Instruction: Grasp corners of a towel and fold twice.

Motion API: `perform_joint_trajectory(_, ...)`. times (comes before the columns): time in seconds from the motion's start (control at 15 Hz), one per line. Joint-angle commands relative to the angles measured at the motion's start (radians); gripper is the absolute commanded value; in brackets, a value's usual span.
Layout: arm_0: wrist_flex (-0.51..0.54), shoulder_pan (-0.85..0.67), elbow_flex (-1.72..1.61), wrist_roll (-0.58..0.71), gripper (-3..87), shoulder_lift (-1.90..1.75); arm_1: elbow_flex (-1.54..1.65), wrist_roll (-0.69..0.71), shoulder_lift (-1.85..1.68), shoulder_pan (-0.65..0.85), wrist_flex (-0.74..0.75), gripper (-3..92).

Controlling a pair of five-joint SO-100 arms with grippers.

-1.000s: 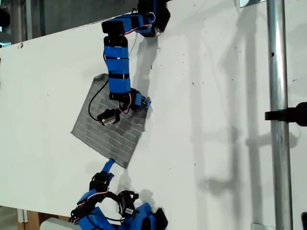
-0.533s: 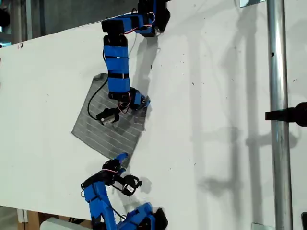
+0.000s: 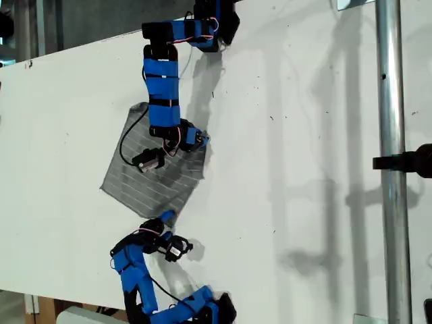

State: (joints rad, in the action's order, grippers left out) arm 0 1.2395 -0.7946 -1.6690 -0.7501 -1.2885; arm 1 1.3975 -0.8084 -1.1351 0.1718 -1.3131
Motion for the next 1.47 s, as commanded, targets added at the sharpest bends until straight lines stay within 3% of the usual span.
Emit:
perform_joint_trajectory(0.0,0.044,0.018,0.089,-0.006,28.5,-0.008,-0.006,-0.008,-0.081,-0.009,0.014,-0.2)
perform_joint_trajectory(0.2,0.137,0.077,0.184,-0.035,28.6,-0.052,0.009,-0.008,-0.084,-0.008,0.017,-0.2)
perform_joint_trajectory(0.47,0.072,0.074,0.156,-0.041,26.9,0.061,0.018,-0.008,-0.100,-0.009,0.018,-0.2)
perform_joint_trajectory(0.67,0.034,0.041,0.121,-0.080,15.3,0.115,0.035,-0.011,-0.118,-0.012,0.020,-0.2)
perform_joint_trajectory(0.8,0.015,0.020,0.081,-0.069,-0.6,0.091,0.054,-0.014,-0.135,-0.012,0.025,-0.2)
perform_joint_trajectory(0.93,0.017,0.044,0.055,-0.089,-2.9,0.040,0.075,-0.015,-0.147,-0.009,0.037,-0.2)
perform_joint_trajectory(1.2,0.101,0.118,0.064,-0.130,-2.9,-0.057,0.094,-0.037,-0.169,-0.018,0.049,-0.2)
perform_joint_trajectory(1.4,0.215,0.302,0.094,-0.278,-2.9,-0.147,0.129,-0.094,-0.247,-0.101,0.057,-0.2)
